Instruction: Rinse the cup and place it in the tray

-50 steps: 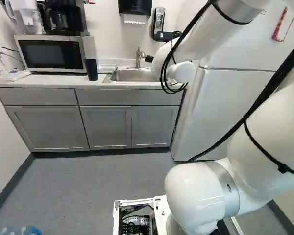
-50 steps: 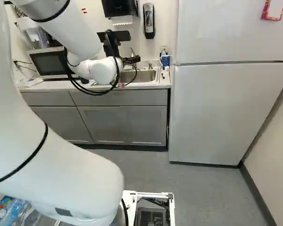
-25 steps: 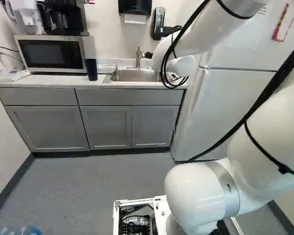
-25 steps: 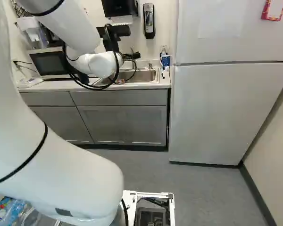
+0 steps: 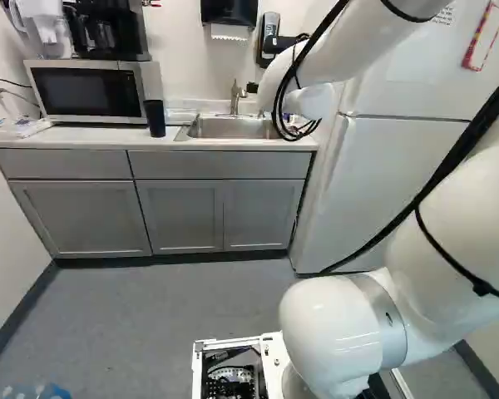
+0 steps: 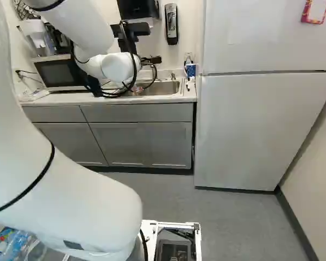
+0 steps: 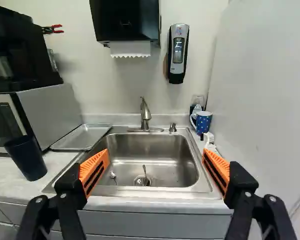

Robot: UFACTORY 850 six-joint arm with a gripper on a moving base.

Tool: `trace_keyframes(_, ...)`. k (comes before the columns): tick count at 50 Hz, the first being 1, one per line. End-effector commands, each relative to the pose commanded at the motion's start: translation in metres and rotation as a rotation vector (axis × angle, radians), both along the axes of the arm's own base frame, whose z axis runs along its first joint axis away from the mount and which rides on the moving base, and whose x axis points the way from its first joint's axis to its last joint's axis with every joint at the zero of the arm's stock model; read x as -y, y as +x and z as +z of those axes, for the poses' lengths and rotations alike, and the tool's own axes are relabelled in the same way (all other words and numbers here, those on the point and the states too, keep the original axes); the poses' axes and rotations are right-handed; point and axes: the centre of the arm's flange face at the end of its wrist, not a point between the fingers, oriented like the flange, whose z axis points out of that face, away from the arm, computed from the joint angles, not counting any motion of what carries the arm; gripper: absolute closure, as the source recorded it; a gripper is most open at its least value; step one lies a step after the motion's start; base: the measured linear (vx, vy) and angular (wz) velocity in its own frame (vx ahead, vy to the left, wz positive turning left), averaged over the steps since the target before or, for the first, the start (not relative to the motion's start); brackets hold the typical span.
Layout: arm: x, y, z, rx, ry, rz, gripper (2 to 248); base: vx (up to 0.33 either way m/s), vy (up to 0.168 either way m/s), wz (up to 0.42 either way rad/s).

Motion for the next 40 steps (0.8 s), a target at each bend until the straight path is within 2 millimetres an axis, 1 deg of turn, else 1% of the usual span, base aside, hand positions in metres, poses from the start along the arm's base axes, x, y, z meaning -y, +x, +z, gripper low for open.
trace_keyframes(40,0.0,0.01,0.034,-0.028,0.0,0.0,3,0.0,0.0,0.0)
